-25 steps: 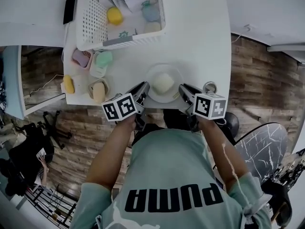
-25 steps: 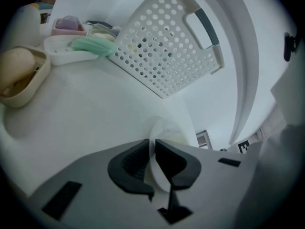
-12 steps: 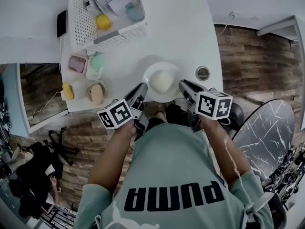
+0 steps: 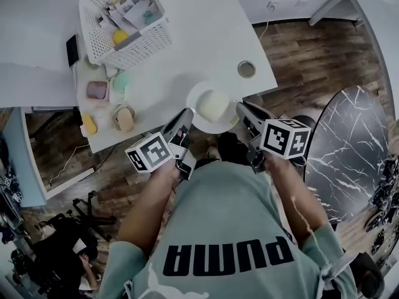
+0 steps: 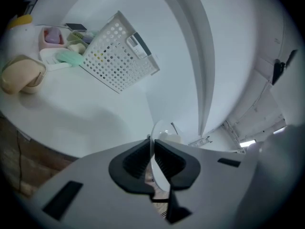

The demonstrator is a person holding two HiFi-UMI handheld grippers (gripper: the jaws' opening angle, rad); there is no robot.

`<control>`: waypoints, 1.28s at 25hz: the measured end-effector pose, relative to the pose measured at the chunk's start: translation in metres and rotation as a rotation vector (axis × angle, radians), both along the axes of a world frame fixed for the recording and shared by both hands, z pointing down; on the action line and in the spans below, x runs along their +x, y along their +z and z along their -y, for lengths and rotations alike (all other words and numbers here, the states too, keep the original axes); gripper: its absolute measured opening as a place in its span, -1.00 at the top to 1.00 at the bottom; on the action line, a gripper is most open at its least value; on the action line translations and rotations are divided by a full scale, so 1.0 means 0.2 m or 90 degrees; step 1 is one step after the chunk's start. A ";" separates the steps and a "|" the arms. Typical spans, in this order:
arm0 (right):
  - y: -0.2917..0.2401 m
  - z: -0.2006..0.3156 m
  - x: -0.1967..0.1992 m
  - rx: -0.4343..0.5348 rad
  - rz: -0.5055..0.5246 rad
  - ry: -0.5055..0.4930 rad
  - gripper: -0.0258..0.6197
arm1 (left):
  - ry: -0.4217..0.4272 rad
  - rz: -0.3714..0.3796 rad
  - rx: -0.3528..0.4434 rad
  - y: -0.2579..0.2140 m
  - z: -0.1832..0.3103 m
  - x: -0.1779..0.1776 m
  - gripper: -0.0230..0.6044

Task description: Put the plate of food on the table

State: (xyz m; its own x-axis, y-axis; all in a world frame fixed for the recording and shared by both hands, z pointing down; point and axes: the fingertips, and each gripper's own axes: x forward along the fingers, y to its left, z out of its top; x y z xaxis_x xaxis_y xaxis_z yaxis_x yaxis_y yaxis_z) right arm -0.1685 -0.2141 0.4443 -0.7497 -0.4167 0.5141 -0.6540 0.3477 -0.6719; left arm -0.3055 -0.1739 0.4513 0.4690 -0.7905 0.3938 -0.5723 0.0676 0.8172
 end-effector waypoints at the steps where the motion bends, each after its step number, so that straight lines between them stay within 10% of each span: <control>1: -0.01 -0.03 0.02 0.005 0.000 0.011 0.78 | 0.010 -0.003 0.004 -0.01 -0.03 0.02 0.82; 19: -0.08 -0.48 0.70 0.024 -0.010 0.211 0.79 | 0.207 -0.025 0.018 -0.06 -0.26 0.68 0.82; 32: -0.07 -0.70 1.61 0.028 0.002 0.362 0.79 | 0.356 -0.009 0.022 -0.07 -0.32 1.60 0.82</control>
